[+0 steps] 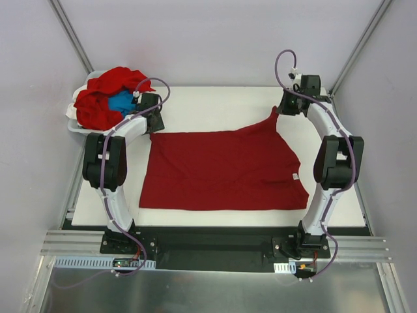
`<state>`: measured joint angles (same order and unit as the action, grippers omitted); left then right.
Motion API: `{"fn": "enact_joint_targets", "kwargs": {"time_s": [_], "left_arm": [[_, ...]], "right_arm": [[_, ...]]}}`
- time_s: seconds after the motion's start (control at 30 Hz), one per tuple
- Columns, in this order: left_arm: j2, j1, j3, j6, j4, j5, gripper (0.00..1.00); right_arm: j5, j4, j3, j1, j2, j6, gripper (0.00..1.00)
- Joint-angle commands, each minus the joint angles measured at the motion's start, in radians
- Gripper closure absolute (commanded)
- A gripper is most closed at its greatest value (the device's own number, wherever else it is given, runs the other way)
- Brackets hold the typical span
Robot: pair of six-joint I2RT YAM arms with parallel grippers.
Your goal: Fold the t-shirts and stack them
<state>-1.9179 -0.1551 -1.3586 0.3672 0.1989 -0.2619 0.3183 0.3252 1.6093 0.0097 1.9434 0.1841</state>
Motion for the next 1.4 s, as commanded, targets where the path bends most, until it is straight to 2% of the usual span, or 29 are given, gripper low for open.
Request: {"fn": "enact_joint_targets", "kwargs": {"time_s": [0.0, 0.07, 0.1, 0.13, 0.17, 0.23, 0.3, 0.33, 0.37, 0.4, 0.47, 0.5, 0.53, 0.63, 0.87, 1.07, 1.37], "left_arm": [[0.057, 0.012, -0.042, -0.011, 0.069, -0.007, 0.4], [0.086, 0.006, -0.059, -0.017, 0.091, -0.007, 0.33], [0.12, 0.002, -0.077, -0.019, 0.117, -0.007, 0.27], [0.14, -0.004, -0.085, -0.027, 0.129, -0.005, 0.25], [0.16, -0.015, -0.094, -0.034, 0.143, -0.017, 0.2], [0.215, -0.056, -0.122, -0.042, 0.195, -0.017, 0.15], [0.264, -0.11, -0.123, 0.01, 0.233, 0.007, 0.12], [0.281, -0.13, -0.111, 0.039, 0.262, 0.03, 0.12], [0.296, -0.148, -0.061, 0.074, 0.27, 0.071, 0.11], [0.327, -0.187, -0.027, 0.155, 0.272, 0.088, 0.11], [0.348, -0.222, 0.076, 0.241, 0.269, 0.121, 0.12], [0.35, -0.245, 0.107, 0.321, 0.267, 0.144, 0.12], [0.346, -0.28, 0.131, 0.353, 0.267, 0.157, 0.12], [0.309, -0.34, 0.185, 0.418, 0.267, 0.182, 0.13], [0.274, -0.383, 0.281, 0.46, 0.217, 0.179, 0.13], [0.2, -0.397, 0.36, 0.53, 0.134, 0.191, 0.15], [0.094, -0.498, 0.337, 0.628, 0.085, 0.197, 0.16]], "right_arm": [[-0.05, 0.119, 0.176, -0.008, 0.089, -0.003, 0.88], [-0.056, 0.173, 0.286, -0.007, 0.143, -0.002, 0.45], [-0.058, 0.231, 0.331, -0.008, 0.156, -0.008, 0.16], [-0.076, 0.264, 0.366, -0.008, 0.169, -0.02, 0.06], [-0.081, 0.294, 0.435, -0.007, 0.169, -0.031, 0.04], [-0.102, 0.383, 0.468, -0.008, 0.141, -0.063, 0.04], [-0.113, 0.4, 0.37, -0.008, 0.031, -0.113, 0.04], [-0.102, 0.397, 0.297, -0.002, -0.015, -0.173, 0.04], [-0.096, 0.381, 0.146, 0.009, -0.114, -0.192, 0.04], [-0.102, 0.37, 0.045, 0.022, -0.162, -0.23, 0.04], [-0.159, 0.345, -0.114, 0.09, -0.251, -0.297, 0.04], [-0.189, 0.333, -0.247, 0.12, -0.308, -0.313, 0.04], [-0.252, 0.33, -0.294, 0.174, -0.328, -0.345, 0.04], [-0.278, 0.302, -0.423, 0.228, -0.342, -0.394, 0.04], [-0.283, 0.178, -0.444, 0.23, -0.258, -0.422, 0.04], [-0.312, 0.19, -0.384, 0.231, -0.124, -0.413, 0.04], [-0.424, 0.238, -0.393, 0.201, -0.093, -0.354, 0.04]]}}
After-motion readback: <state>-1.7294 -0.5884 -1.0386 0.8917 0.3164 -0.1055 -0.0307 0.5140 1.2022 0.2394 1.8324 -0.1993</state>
